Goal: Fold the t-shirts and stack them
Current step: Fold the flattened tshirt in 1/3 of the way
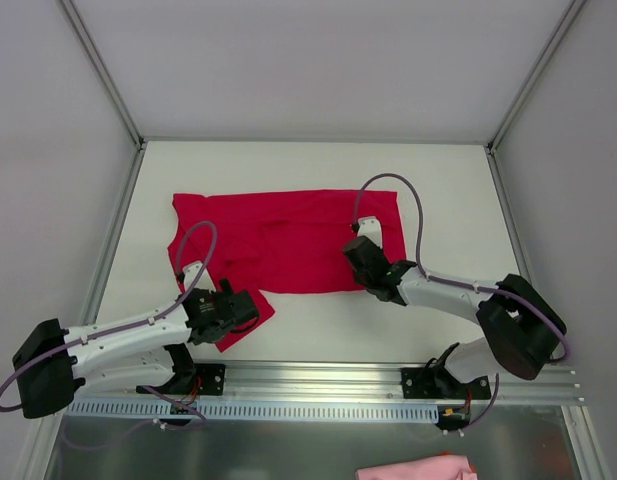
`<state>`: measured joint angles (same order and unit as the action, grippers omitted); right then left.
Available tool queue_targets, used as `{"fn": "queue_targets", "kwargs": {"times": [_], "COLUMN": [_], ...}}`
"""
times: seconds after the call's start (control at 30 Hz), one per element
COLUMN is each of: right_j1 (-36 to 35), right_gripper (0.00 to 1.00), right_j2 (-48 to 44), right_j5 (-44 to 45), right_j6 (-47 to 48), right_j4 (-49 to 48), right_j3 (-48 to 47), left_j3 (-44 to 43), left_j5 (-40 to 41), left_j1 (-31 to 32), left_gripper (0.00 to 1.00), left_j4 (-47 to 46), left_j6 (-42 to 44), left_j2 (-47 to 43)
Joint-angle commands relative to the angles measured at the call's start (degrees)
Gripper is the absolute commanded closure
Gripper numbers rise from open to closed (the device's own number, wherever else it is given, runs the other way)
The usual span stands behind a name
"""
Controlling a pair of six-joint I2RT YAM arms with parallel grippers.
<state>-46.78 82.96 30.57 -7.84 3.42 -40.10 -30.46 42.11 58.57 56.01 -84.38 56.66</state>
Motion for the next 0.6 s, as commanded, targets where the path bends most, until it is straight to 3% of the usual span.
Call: {"fn": "queue_targets", "kwargs": {"times": [0.0, 0.37, 0.57], "right_j1": [0.2, 0.3, 0.3], "right_gripper": [0.62, 0.6, 0.6], "right_j2": [-2.0, -3.1, -2.6], "right_j5": [0.8, 1.8, 1.5], "right_j6": [0.2, -0.1, 0.2], "right_j4": [-1.3, -0.7, -1.0], "right_j3": [0.7, 1.6, 1.5], "left_j3": [1.0, 1.9, -1.6], "left_j5": [-0.3, -1.3, 1.8], "left_j1": [0.7, 3.5, 5.0], "left_gripper": [0.11, 0.11, 0.11], "left_j4": [-0.9, -6.0, -4.2], "left_j6": [-2.9, -4.4, -5.8], "left_j2": [-1.6, 4.3, 9.6]}}
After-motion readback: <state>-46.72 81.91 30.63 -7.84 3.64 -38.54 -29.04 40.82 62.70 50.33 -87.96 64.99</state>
